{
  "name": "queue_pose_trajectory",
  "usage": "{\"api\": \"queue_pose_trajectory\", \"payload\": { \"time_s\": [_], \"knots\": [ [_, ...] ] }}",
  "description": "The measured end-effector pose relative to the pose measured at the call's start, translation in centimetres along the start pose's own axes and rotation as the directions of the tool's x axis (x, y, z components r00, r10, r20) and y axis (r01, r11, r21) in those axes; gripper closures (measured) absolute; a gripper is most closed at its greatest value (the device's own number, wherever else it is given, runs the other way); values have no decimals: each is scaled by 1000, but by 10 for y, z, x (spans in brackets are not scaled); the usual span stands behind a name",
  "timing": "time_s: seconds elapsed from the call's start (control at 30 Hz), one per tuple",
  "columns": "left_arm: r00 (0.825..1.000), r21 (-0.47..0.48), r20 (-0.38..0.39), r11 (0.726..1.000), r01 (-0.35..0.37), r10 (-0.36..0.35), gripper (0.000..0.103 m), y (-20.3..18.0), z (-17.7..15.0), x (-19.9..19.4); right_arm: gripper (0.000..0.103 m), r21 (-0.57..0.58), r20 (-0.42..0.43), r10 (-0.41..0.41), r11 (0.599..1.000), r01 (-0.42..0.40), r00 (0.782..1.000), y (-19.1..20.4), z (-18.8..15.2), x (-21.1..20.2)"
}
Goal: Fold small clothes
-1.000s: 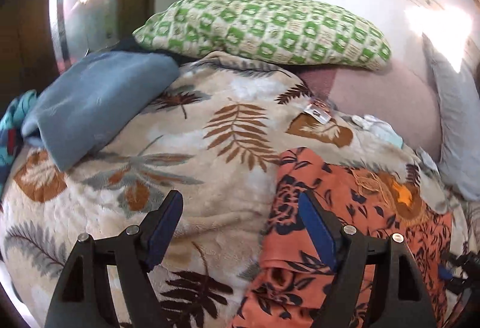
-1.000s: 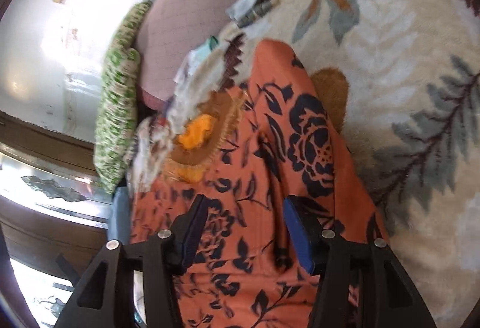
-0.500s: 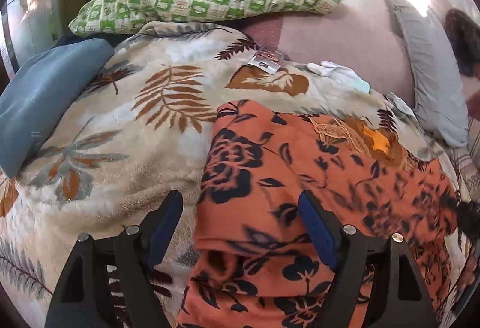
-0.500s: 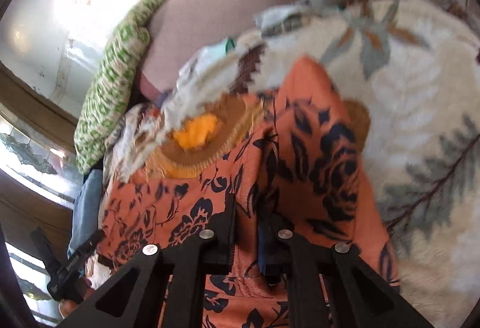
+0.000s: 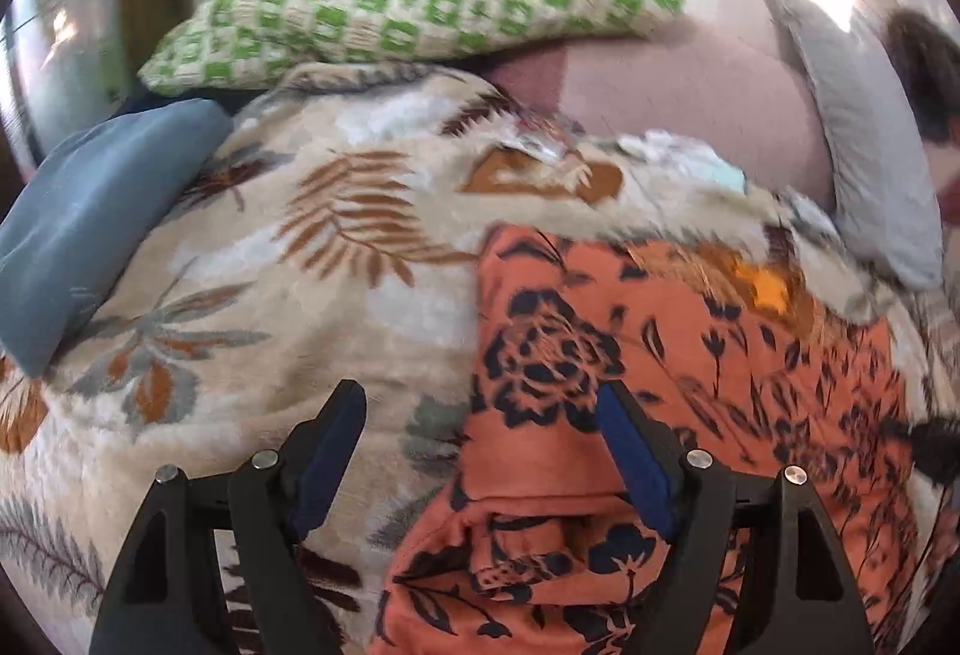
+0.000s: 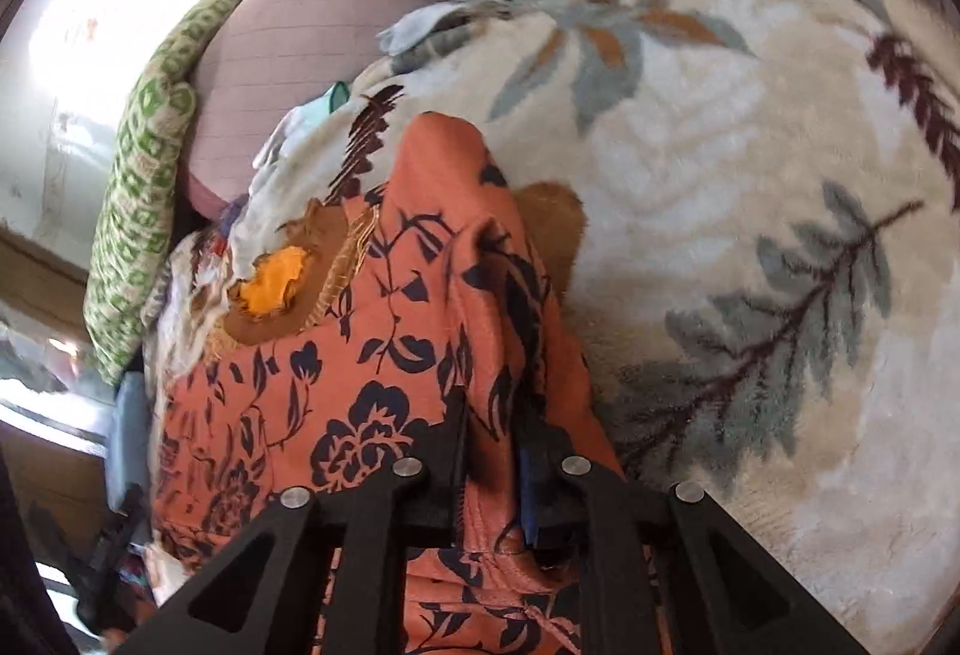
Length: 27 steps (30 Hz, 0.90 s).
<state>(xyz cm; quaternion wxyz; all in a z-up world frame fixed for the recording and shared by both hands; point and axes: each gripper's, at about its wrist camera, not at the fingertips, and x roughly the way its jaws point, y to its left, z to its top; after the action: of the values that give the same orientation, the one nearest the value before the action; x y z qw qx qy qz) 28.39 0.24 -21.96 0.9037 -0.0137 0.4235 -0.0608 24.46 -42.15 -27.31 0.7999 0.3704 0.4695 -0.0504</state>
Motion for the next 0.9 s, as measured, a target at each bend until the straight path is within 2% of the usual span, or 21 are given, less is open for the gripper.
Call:
{"api": "queue_pose_trajectory", "payload": {
  "time_s": [0.03,0.1,0.13,0.23,0.3,0.37,0.43,0.5,0.53,0.6,0.63,0.7,0.8,0.87,0.9],
  "knots": [
    [999,31,-35,999,-11,12,23,-5,-3,7,86,16,-8,12,1000,-12,1000,-2,2,-2],
    [991,99,-103,992,-78,88,22,-12,-11,24,86,13,5,9,1000,-10,1000,-1,3,-11],
    [990,98,-111,992,-79,90,21,-11,-14,28,82,2,31,-3,1000,3,1000,2,3,-17],
    [990,58,-118,996,-66,72,21,-4,-14,26,82,-38,145,-67,997,73,987,7,-1,-45],
    [991,56,-108,996,-72,78,21,-3,-14,23,82,-26,205,-60,997,67,977,6,0,-58],
    [992,53,-91,995,-87,91,21,-4,-13,19,80,-64,258,7,998,10,966,12,-3,-64],
    [992,78,-38,990,-115,118,21,-10,-12,9,80,-153,211,76,987,-44,975,29,-8,-56],
    [990,106,12,984,-142,142,21,-14,-10,2,80,-203,126,89,977,-62,988,44,-15,-36],
    [988,125,20,980,-156,155,21,-16,-10,2,80,-223,80,61,974,-42,995,48,-18,-22],
    [981,156,-22,970,-188,194,21,-14,-13,14,82,-194,-29,-57,980,50,998,40,-18,14],
    [981,143,-64,974,-175,185,21,-10,-16,22,83,-150,-67,-47,988,36,997,31,-17,23],
    [983,85,-94,985,-149,156,21,-1,-16,25,83,-97,-54,17,995,-22,998,23,-10,15],
    [984,93,-88,985,-146,154,21,-2,-14,22,81,-154,54,46,987,-37,997,32,-10,-13],
    [985,86,-87,986,-143,150,21,0,-15,20,81,-192,39,76,979,-67,996,38,-12,-13],
    [986,75,-86,988,-136,142,21,0,-17,19,81,-202,-6,70,977,-70,998,39,-14,-4]
  ]
}}
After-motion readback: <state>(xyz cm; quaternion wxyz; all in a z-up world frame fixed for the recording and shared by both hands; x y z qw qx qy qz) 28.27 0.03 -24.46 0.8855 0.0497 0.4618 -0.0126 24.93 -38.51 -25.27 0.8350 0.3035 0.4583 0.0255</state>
